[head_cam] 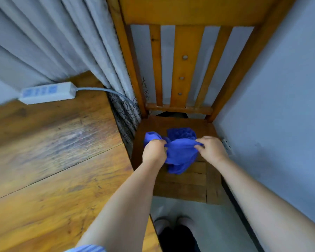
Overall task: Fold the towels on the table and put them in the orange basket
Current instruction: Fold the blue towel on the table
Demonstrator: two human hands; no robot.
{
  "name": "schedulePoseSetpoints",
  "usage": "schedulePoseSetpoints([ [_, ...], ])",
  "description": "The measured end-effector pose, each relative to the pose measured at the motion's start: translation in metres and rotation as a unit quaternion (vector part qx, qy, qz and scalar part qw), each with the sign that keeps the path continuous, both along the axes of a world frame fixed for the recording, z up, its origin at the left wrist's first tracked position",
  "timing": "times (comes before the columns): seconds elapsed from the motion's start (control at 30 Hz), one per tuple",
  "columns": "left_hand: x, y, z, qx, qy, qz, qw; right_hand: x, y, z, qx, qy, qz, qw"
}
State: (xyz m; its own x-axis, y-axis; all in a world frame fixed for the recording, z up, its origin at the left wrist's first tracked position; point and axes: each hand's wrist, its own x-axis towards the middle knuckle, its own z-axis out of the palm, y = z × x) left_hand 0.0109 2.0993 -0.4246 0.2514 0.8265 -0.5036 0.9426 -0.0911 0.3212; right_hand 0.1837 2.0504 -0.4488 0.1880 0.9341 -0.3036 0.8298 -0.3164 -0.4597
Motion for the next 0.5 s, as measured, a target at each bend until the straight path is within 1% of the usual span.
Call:
schedulePoseSetpoints([
  [0.13, -0.017, 0.013, 0.088, 0.056, -0.069, 0.030, 0.996, -0.005, 0.023, 0.093, 0.061, -0.001, 0.027, 0.998],
  [0.17, -0.029, 0.014, 0.121, 0.088, -0.090, 0.051, 0.991, -0.013, 0.029, 0.127, 0.088, -0.003, 0.047, 0.995],
  [0.23, -0.046, 0.014, 0.165, 0.140, -0.122, 0.078, 0.980, -0.026, 0.038, 0.176, 0.130, 0.007, 0.070, 0.989],
  [0.37, -0.096, 0.006, 0.241, 0.233, -0.172, 0.133, 0.948, -0.070, 0.049, 0.261, 0.237, 0.032, 0.116, 0.964],
  [0.5, -0.157, -0.010, 0.298, 0.315, -0.206, 0.192, 0.906, -0.131, 0.049, 0.326, 0.356, 0.041, 0.149, 0.922],
])
